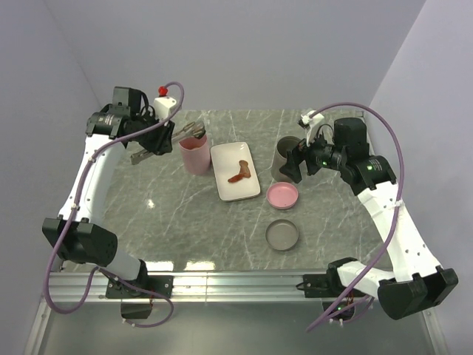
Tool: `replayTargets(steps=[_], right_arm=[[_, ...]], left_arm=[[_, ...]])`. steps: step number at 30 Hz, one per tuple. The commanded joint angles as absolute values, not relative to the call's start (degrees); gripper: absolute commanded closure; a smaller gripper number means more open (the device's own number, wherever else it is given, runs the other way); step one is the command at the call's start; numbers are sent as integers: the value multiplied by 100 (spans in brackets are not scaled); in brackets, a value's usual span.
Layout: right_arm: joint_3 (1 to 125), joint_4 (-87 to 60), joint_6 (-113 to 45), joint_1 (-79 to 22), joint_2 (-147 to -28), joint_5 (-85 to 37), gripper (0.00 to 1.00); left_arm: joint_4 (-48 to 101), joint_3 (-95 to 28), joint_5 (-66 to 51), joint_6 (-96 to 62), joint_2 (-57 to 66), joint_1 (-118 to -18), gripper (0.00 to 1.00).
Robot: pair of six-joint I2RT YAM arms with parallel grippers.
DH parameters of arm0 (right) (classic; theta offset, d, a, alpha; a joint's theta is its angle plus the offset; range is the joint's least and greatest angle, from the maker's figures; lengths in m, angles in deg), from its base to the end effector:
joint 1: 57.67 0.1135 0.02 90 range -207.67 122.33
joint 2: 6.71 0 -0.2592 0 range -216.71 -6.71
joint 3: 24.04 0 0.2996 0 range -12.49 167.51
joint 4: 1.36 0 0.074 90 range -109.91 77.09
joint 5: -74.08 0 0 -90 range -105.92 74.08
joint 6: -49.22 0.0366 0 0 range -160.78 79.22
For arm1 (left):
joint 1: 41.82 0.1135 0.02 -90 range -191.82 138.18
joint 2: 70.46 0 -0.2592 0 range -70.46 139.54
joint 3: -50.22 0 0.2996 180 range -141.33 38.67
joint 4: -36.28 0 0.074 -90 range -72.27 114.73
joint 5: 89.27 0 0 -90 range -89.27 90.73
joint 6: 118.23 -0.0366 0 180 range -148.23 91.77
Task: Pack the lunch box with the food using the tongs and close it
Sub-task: Place the fake food in the packing box.
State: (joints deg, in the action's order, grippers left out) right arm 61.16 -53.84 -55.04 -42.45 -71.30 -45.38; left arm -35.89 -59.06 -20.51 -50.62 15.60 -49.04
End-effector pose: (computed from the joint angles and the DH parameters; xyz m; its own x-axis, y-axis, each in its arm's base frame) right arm 0.2646 0.0906 0.3972 -0.3382 -0.3143 -0.8870 -0.7376 0.6739 0.0425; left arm 0.3441 -0.0570 0.4087 -0.5572 0.4285 -0.7113 0.6115 0.7912 -0.0025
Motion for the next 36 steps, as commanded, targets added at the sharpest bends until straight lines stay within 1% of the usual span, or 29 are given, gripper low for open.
replayTargets(steps=[1, 5, 10, 11, 15, 18, 24, 27, 31, 33, 36], right_arm=[[6424, -5439, -5432, -4308, -7174, -4668, 0], [6442, -5527, -5458, -4325, -7210, -4756, 0], [6459, -5589, -5520, -4343, -7227, -4836, 0], [6459, -5589, -5520, -4343, -7219, -4844, 0], [6433, -5563, -5511, -4361, -7218, -4853, 0], [6450, -5571, -5528, -4370, -7236, -4844, 0], [6468, -5598, -5555, -4387, -7262, -4862, 0], [6477, -5615, -5564, -4396, -7271, -4888, 0], [6503, -5589, -5546, -4396, -7297, -4862, 0], [6556, -5624, -5528, -4396, -7341, -4862, 0], [6617, -5642, -5485, -4413, -7394, -4879, 0]], left_arm=[[-3390, -5758, -2248, -5196, 1321, -4911, 68], [-3179, -5573, -2072, -5135, 1374, -4876, 71], [-3100, -5572, -1984, -5144, 1488, -4841, 70], [-3082, -5581, -1905, -5135, 1505, -4841, 67], [-3125, -5660, -1764, -5161, 1637, -4841, 64], [-3082, -5678, -1659, -5153, 1655, -4841, 60], [-3143, -5757, -1632, -5258, 1646, -4841, 46], [-3205, -5818, -1685, -5293, 1629, -4841, 42], [-3319, -5985, -1799, -5345, 1664, -4841, 43], [-3441, -6117, -1966, -5442, 1664, -4867, 46], [-3644, -6205, -2186, -5749, 1612, -5034, 47]])
